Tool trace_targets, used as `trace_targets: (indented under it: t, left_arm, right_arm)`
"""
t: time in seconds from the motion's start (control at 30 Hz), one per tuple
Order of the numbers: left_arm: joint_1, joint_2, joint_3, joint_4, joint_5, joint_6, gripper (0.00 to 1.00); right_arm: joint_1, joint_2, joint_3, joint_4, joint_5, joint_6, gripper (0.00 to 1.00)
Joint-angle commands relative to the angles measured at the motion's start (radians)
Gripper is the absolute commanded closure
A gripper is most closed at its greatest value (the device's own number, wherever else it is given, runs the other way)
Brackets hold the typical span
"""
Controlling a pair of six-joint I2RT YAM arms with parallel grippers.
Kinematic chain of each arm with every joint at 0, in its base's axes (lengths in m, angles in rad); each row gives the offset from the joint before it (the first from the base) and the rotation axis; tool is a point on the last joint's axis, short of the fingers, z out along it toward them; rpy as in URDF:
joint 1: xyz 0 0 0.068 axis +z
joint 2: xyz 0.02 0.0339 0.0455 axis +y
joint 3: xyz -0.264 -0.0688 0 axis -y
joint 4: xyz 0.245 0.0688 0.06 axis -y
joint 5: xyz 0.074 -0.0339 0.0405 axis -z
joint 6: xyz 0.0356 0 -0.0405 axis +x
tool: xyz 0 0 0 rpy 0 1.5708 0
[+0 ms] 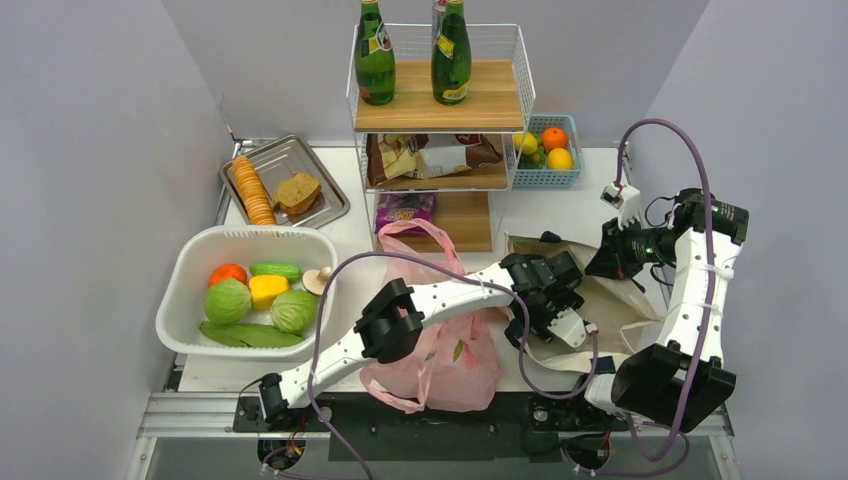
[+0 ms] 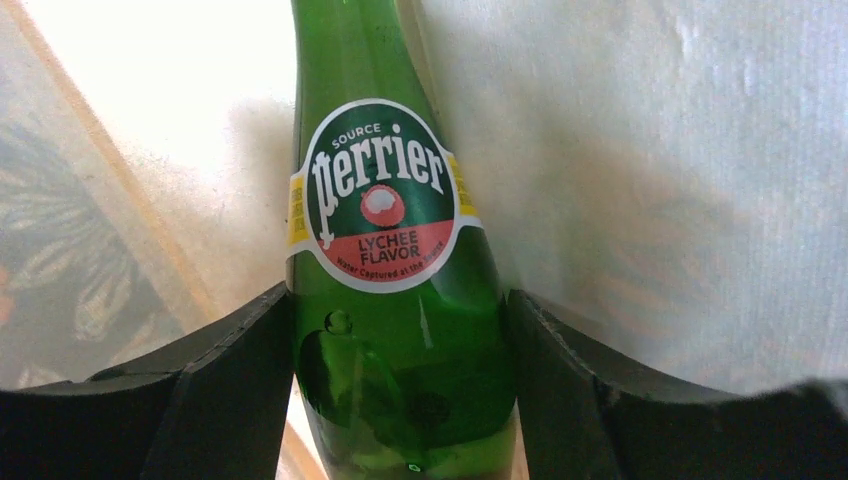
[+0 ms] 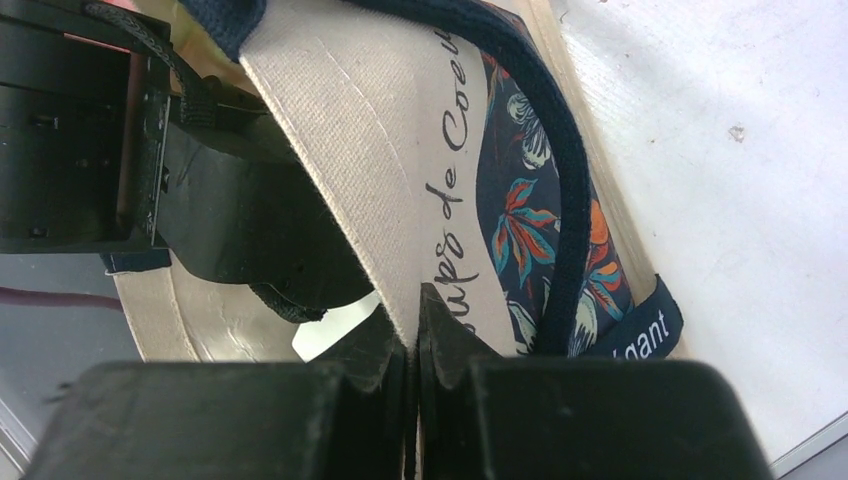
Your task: Untie the knot of the grocery bags and take out the mixed food
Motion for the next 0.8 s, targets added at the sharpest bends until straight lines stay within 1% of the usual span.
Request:
trace_targets:
  t: [0.0, 0.03, 0.07, 0.1, 0.13, 0.17, 0.2, 0.37, 0.5, 0.57, 0.77]
  left_arm:
    - [0.016, -0.022, -0.090, 0.043, -0.006, -0.086, 0.89]
    - [0.018, -0.057, -0.122, 0.078, 0.008, -0.099, 0.99]
    - [0.018, -0.129, -0.191, 0.167, 0.030, -0.121, 1.00]
    - [0.017, -0.163, -0.229, 0.212, 0.041, -0.129, 1.00]
    - [0.017, -0.226, -0.298, 0.291, 0.059, -0.139, 1.00]
    - [0.015, -0.282, -0.328, 0.329, 0.070, -0.147, 1.00]
    - [0.016, -0.304, -0.379, 0.394, 0.088, -0.166, 1.00]
    - [0.020, -0.411, -0.475, 0.596, 0.109, -0.281, 1.00]
    - [0.022, -0.463, -0.521, 0.757, 0.088, -0.393, 1.00]
    - [0.020, -0.474, -0.513, 0.802, 0.066, -0.442, 1.00]
    - [0.021, -0.471, -0.433, 0.838, -0.040, -0.598, 1.00]
  right_arm:
    - [-0.003, -0.014, 0.012, -0.009, -0.017, -0.034, 1.00]
    - [-0.008, -0.009, 0.015, -0.009, -0.017, -0.036, 1.00]
    - [-0.019, 0.000, 0.022, -0.009, -0.015, -0.041, 1.00]
    - [-0.027, 0.006, 0.027, -0.006, -0.016, -0.045, 1.00]
    - [-0.048, 0.023, 0.040, -0.004, -0.016, -0.047, 1.00]
    - [-0.058, 0.040, 0.057, -0.003, -0.018, -0.049, 1.00]
    - [-0.083, 0.051, 0.065, -0.003, -0.019, -0.050, 1.00]
    - [-0.156, 0.121, 0.131, -0.002, -0.003, -0.054, 1.00]
    - [-0.167, 0.129, 0.121, -0.004, 0.006, -0.064, 0.99]
    - [-0.166, 0.126, 0.113, -0.005, 0.003, -0.069, 0.98]
    - [-0.171, 0.134, 0.141, -0.003, 0.013, -0.063, 0.95]
